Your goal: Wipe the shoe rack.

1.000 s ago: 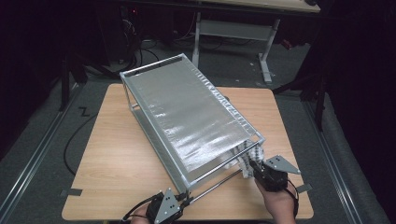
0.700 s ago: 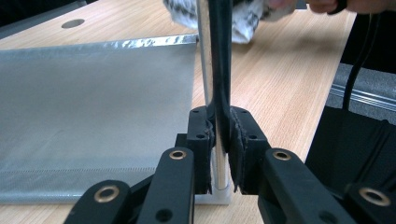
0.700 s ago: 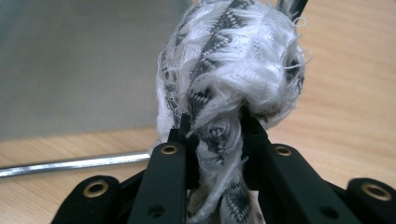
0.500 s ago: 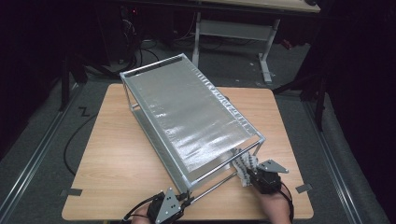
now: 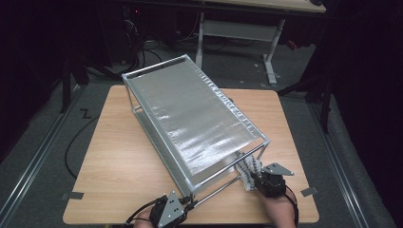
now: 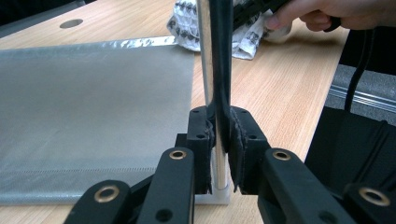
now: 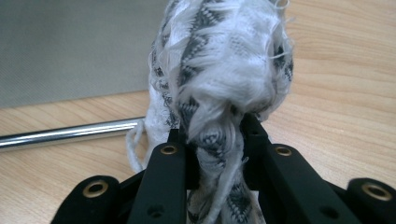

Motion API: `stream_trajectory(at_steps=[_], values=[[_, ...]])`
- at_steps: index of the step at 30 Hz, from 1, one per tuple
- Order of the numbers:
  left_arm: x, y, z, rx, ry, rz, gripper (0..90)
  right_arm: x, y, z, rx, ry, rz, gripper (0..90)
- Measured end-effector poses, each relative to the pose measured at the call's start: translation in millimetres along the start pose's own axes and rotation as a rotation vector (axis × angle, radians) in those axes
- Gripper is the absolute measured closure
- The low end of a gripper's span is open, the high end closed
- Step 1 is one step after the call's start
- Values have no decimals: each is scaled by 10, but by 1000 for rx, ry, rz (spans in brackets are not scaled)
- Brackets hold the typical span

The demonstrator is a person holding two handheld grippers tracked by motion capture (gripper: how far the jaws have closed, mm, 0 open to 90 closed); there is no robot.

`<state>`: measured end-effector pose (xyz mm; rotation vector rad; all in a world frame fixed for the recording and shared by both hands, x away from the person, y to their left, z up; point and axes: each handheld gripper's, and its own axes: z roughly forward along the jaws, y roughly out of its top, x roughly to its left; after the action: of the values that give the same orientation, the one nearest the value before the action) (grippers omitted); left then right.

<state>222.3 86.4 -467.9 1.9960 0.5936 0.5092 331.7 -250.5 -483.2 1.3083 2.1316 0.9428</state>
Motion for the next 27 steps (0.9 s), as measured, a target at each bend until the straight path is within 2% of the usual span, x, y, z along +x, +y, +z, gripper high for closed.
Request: stream_trajectory(at_steps=[7, 17, 18, 27], values=[[-2, 0, -1, 0, 2, 0, 792, 5, 85, -132, -60, -1, 1, 763], [0, 1, 1, 1, 0, 3, 792, -11, 271, -431, -191, -13, -2, 759], [0, 1, 1, 1, 0, 3, 792, -11, 271, -431, -191, -13, -2, 759], [4, 1, -1, 2, -2, 3, 791, 3, 396, -696, -319, -31, 15, 757]])
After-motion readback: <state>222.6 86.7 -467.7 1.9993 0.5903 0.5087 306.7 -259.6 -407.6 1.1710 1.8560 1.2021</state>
